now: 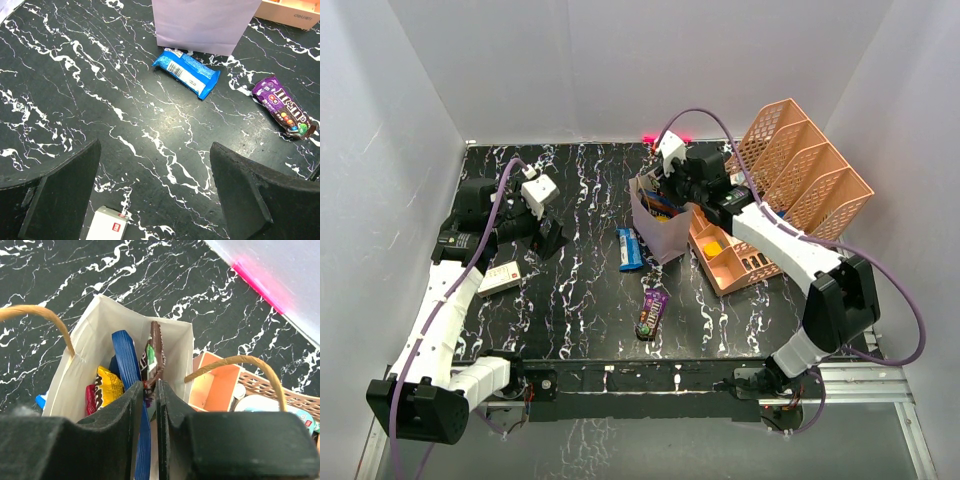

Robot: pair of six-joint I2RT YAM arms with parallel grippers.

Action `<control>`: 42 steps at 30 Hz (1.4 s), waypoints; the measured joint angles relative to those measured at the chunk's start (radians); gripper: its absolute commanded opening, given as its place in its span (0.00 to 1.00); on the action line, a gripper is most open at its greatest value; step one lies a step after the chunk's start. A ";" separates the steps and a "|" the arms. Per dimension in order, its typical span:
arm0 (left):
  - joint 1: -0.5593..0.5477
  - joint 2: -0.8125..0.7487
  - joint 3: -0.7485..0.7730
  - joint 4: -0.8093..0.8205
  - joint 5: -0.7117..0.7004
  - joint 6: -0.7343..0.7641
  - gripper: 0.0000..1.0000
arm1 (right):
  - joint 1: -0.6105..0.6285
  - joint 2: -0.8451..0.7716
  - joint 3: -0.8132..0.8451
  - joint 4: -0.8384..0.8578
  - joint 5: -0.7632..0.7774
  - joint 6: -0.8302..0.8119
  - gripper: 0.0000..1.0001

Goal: Place the snacks into the paper bag
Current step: Place the snack in the paper bag, then pick up the snack from the center of the board.

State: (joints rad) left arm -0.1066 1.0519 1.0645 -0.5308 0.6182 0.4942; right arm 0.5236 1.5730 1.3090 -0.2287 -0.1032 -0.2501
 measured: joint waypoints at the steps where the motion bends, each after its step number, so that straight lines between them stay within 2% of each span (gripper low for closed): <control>1: 0.000 0.000 0.000 0.000 0.001 0.000 0.89 | 0.000 -0.006 0.000 0.001 0.000 -0.003 0.23; 10: 0.000 0.000 -0.004 0.000 0.005 0.003 0.90 | 0.000 -0.087 0.000 0.001 -0.005 -0.014 0.40; 17: 0.000 0.000 -0.037 0.022 0.012 -0.006 0.90 | 0.000 -0.127 0.000 -0.040 -0.070 -0.039 0.68; 19: 0.000 0.000 -0.058 0.041 0.011 -0.014 0.90 | 0.000 -0.149 0.000 -0.060 -0.097 -0.060 0.72; 26: -0.023 0.029 -0.107 0.092 0.010 -0.049 0.89 | -0.001 -0.262 -0.004 -0.127 -0.186 -0.148 0.79; 30: -0.065 0.059 -0.151 0.163 -0.002 -0.123 0.88 | -0.018 -0.315 -0.046 -0.149 -0.229 -0.172 0.81; 42: -0.207 0.299 -0.204 0.366 -0.154 -0.428 0.84 | -0.219 -0.442 -0.216 -0.187 -0.368 -0.154 0.82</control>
State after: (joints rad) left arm -0.3134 1.3506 0.8600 -0.1650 0.4641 0.0662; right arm 0.3042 1.1313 1.0935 -0.4156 -0.4709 -0.4042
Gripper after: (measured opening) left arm 0.848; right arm 0.819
